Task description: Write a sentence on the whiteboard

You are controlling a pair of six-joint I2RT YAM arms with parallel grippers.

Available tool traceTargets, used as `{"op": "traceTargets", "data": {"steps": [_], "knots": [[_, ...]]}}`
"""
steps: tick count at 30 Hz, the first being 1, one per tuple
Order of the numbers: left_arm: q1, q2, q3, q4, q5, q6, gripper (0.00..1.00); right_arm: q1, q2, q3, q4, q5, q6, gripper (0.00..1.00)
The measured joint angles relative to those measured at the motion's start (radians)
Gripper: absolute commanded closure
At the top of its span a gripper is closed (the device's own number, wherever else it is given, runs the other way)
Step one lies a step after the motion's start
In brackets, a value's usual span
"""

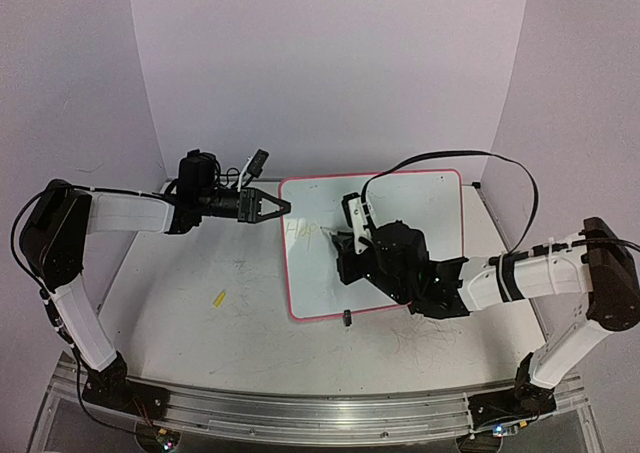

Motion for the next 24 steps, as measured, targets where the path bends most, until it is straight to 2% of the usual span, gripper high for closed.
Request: {"op": "traceTargets", "data": {"steps": [24], "knots": [[0.0,0.0,0.0,0.0,0.0,0.0,1.0,0.038,0.0,-0.039,-0.035,-0.024,0.048,1.0]]}}
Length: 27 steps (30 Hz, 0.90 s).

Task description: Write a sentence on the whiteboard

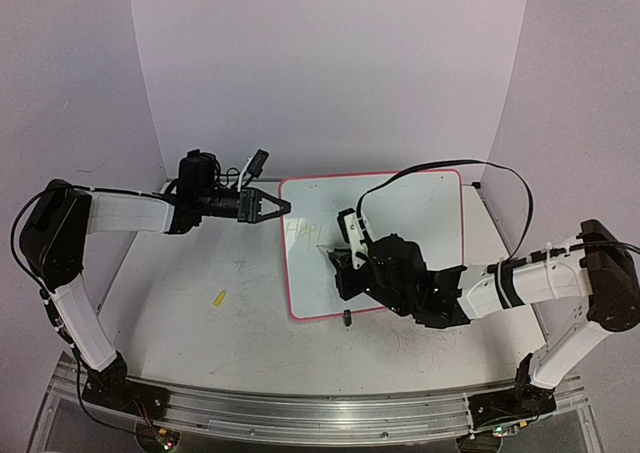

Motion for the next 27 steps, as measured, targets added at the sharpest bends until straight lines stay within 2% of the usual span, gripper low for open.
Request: {"op": "traceTargets", "data": {"steps": [27], "knots": [[0.0,0.0,0.0,0.0,0.001,0.0,1.0,-0.036,-0.029,0.066,0.013,0.013,-0.041,1.0]]}}
